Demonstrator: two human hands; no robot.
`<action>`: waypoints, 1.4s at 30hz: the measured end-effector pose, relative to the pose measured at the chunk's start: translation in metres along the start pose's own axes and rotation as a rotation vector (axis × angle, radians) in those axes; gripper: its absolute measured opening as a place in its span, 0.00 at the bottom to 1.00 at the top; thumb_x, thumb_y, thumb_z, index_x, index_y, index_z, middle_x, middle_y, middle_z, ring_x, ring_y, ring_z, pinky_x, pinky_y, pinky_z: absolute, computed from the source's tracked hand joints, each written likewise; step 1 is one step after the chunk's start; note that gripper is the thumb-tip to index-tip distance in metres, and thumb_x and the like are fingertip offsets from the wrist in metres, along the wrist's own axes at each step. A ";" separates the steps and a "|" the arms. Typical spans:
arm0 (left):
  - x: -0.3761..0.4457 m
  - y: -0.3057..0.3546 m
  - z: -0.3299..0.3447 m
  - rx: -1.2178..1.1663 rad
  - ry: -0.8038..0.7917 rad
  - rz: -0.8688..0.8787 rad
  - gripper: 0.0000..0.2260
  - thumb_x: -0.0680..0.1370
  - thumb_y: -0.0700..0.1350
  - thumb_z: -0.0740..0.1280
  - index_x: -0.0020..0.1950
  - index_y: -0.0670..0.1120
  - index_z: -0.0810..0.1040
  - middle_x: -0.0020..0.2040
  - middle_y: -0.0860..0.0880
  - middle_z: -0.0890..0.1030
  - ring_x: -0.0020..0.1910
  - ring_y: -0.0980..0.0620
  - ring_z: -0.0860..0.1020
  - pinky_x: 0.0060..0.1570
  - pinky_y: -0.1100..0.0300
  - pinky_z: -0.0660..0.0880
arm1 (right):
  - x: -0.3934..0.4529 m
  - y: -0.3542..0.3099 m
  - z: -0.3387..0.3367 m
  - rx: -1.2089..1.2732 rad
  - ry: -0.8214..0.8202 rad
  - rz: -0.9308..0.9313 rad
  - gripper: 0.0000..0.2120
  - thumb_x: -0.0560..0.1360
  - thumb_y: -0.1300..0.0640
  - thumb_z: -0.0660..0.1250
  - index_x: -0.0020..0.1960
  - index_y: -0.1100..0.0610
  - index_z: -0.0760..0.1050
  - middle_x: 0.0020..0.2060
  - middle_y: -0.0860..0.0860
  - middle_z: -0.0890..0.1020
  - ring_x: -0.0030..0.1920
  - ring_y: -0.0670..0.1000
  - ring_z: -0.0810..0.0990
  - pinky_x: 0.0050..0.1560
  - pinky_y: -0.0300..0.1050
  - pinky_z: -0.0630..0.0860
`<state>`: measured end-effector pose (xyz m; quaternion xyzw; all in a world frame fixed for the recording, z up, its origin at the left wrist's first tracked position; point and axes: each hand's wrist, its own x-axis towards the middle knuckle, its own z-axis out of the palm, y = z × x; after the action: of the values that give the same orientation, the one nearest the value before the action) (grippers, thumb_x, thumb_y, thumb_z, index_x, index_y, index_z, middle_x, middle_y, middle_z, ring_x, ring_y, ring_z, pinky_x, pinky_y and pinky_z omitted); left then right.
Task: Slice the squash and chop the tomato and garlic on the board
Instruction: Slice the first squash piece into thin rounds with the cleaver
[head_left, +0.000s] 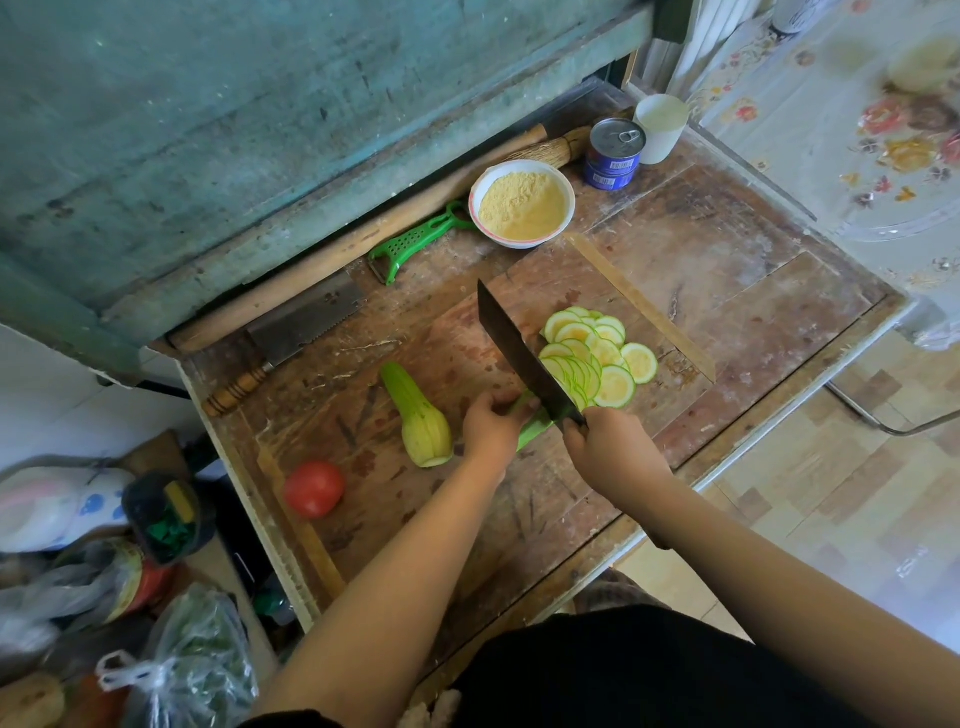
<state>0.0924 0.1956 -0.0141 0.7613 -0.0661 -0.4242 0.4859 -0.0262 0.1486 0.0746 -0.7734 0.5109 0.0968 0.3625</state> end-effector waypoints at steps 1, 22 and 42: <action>0.000 0.000 0.000 0.001 0.003 0.000 0.08 0.72 0.43 0.74 0.46 0.48 0.76 0.50 0.46 0.80 0.52 0.47 0.78 0.55 0.53 0.75 | 0.001 0.000 0.001 -0.002 -0.002 0.001 0.17 0.80 0.52 0.56 0.37 0.61 0.69 0.30 0.54 0.72 0.30 0.54 0.71 0.28 0.43 0.65; -0.006 0.000 0.000 0.120 0.000 0.048 0.09 0.74 0.45 0.71 0.51 0.47 0.75 0.51 0.50 0.77 0.51 0.52 0.75 0.49 0.61 0.69 | 0.013 0.006 0.017 0.006 -0.001 0.032 0.16 0.80 0.51 0.56 0.40 0.60 0.72 0.29 0.52 0.73 0.32 0.55 0.74 0.28 0.42 0.63; -0.001 -0.002 0.001 -0.029 0.021 0.024 0.08 0.72 0.40 0.73 0.43 0.48 0.75 0.46 0.46 0.79 0.47 0.50 0.77 0.51 0.54 0.74 | -0.012 -0.002 0.000 0.008 0.089 -0.043 0.17 0.80 0.51 0.57 0.39 0.62 0.73 0.32 0.56 0.76 0.33 0.57 0.74 0.27 0.43 0.63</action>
<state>0.0899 0.1962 -0.0151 0.7577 -0.0638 -0.4112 0.5027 -0.0303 0.1575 0.0818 -0.7862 0.5103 0.0524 0.3446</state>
